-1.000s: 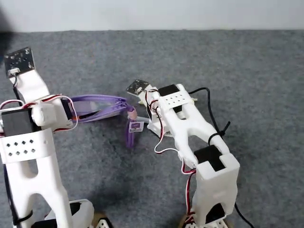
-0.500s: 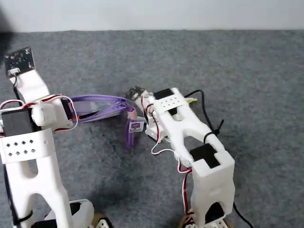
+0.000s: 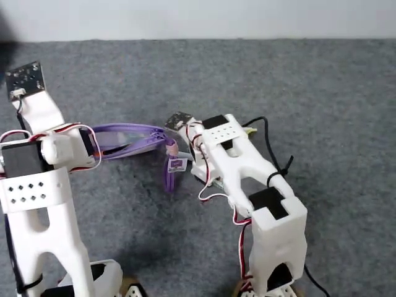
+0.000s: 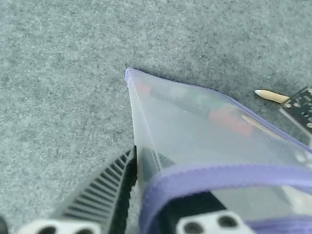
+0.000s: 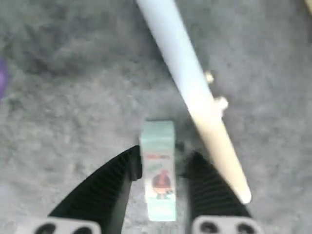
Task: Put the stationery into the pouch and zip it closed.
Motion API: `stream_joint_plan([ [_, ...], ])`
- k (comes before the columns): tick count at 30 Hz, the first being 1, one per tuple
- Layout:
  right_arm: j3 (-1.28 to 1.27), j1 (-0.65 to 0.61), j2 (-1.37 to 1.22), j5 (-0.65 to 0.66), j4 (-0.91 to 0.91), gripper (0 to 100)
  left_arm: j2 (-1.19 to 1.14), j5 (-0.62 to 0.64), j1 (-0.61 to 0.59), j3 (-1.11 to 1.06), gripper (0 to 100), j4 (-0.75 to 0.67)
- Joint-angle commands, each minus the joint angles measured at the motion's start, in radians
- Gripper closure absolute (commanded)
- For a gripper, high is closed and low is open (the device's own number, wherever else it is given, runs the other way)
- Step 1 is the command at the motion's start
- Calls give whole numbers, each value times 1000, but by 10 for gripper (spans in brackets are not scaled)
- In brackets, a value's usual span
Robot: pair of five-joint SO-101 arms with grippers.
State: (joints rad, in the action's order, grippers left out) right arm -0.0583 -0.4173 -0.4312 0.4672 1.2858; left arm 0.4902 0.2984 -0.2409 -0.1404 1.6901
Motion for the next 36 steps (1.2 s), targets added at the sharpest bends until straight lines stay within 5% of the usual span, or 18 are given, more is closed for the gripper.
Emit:
stream_joint_plan([
  [1, 5, 31, 113, -20, 64, 979, 18, 12, 2, 58, 986, 6],
  [6, 2, 42, 263, -32, 180, 990, 17, 12, 2, 58, 986, 8],
  [21, -2, -18, 794, -362, 377, 991, 17, 12, 3, 56, 986, 8],
  [28, -3, -209, 1041, -548, 340, 991, 17, 12, 3, 56, 986, 11],
  [36, -3, -321, 1138, -686, 94, 991, 17, 12, 3, 56, 986, 12],
])
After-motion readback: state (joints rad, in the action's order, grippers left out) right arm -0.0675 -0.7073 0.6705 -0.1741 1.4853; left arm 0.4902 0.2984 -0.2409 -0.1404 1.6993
